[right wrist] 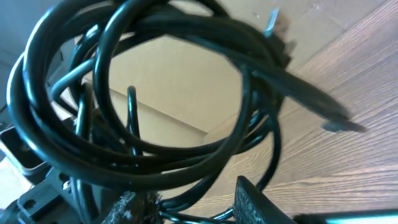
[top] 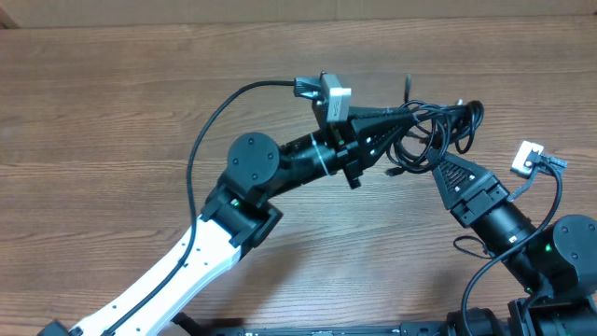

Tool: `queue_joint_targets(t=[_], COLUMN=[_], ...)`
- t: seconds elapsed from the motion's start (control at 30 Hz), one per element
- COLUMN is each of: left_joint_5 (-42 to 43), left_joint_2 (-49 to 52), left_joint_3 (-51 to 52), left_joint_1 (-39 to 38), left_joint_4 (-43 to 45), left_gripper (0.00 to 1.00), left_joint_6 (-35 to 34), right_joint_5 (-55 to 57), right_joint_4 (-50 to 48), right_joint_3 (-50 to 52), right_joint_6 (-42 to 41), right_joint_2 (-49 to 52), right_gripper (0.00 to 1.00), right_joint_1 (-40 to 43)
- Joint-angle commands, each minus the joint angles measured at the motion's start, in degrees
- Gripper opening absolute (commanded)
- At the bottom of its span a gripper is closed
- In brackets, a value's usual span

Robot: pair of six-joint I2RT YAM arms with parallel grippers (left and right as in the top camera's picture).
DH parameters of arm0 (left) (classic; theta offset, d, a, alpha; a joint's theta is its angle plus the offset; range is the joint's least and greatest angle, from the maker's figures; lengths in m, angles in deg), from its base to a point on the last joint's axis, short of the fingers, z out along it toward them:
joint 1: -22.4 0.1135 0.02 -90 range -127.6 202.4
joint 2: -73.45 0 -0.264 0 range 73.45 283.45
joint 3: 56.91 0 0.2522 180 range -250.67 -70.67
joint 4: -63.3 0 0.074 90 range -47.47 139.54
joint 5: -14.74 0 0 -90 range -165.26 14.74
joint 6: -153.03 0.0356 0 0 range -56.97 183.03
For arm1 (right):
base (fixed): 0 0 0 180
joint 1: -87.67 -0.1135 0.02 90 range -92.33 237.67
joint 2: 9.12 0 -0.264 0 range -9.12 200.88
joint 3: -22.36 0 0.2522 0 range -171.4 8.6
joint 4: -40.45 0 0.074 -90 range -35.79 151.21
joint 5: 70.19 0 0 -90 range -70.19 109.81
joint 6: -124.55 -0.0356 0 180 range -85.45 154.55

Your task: Untangle cables

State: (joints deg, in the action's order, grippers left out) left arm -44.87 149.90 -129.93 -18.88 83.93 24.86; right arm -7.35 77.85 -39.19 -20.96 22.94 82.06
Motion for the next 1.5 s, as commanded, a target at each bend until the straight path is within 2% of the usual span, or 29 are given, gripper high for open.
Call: queue_joint_targets(t=[0.0, 0.17, 0.37, 0.5, 0.63, 0.87, 1.27, 1.47], left_joint_5=[5.2, 5.3, 5.6, 5.6, 5.7, 5.6, 7.0, 9.0], left_joint_2=[1.8, 2.6, 2.6, 2.6, 2.6, 2.6, 2.6, 2.6], left_joint_3=[-1.4, -1.4, -1.4, -1.4, -1.4, -1.4, -1.4, -1.4], left_joint_1=[-2.2, -2.4, -2.4, -1.8, -1.0, 0.2, 6.7, 6.4], left_joint_4=[2.6, 3.8, 4.0, 4.0, 4.0, 4.0, 3.2, 3.2], left_gripper=[0.04, 0.04, 0.04, 0.04, 0.04, 0.04, 0.04, 0.04], left_joint_6=[-3.5, -5.4, -5.3, -5.1, -5.1, -5.1, -7.6, -9.4], right_joint_5=[-1.4, -1.4, -1.4, -1.4, -1.4, -1.4, -1.4, -0.9], right_joint_4=[-0.5, -0.5, -0.4, -0.4, -0.4, 0.0, 0.9, 0.8], right_joint_3=[-0.2, -0.2, -0.2, -0.2, -0.2, -0.2, -0.2, -0.2], right_joint_6=[0.0, 0.0, 0.0, 0.0, 0.5, 2.0, 1.9, 1.9], right_joint_2=[0.6, 1.7, 3.2, 3.2, 3.2, 3.2, 3.1, 3.2], right_gripper=[0.40, 0.39, 0.25, 0.22, 0.24, 0.37, 0.37, 0.38], right_joint_1=[-0.2, -0.2, -0.2, -0.2, -0.2, -0.2, -0.2, -0.2])
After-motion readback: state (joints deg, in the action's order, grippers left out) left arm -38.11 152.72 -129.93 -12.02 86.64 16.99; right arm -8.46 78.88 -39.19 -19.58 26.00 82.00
